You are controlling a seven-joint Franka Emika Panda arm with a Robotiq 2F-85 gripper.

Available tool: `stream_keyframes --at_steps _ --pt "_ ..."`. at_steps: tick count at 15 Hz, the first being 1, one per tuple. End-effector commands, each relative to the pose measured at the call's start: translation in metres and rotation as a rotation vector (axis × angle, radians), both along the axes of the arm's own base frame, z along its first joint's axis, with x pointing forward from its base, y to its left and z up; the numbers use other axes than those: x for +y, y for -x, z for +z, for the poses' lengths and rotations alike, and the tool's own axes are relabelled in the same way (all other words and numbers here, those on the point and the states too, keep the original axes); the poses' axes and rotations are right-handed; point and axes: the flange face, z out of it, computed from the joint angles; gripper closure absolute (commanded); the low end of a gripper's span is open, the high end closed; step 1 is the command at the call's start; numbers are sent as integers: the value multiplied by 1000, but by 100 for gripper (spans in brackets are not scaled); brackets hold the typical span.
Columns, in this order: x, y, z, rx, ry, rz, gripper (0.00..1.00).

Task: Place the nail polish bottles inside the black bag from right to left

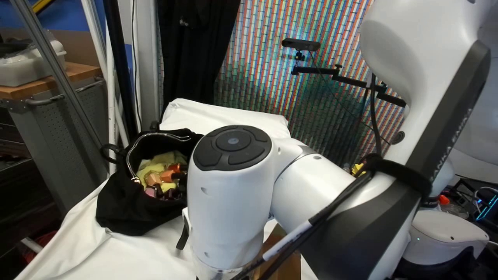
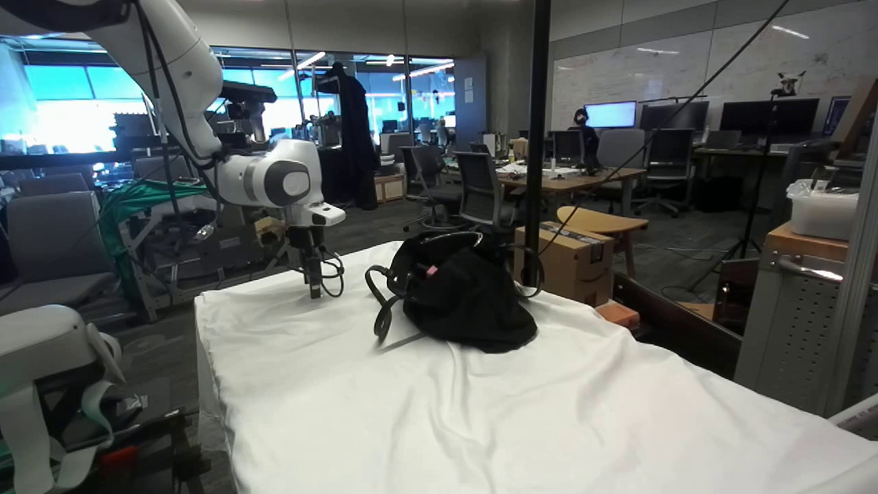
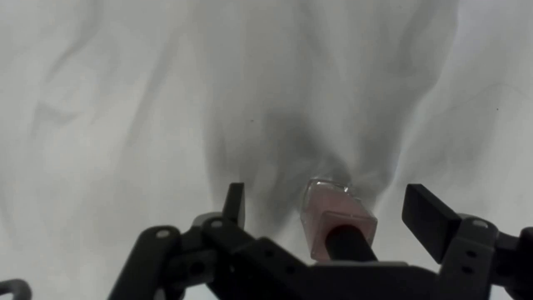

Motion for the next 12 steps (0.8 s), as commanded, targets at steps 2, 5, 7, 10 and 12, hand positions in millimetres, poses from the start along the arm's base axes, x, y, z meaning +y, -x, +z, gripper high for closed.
stream_keyframes --at_steps 2,5,7,10,12 --pt "-3 -1 -1 1 -20 9 40" --pt "-3 -2 -2 0 -18 11 60" --pt "-3 -2 -2 -1 -16 11 73" --pt "-3 -3 -2 -1 -15 8 85" --pt "-4 -3 1 -4 -9 6 85"
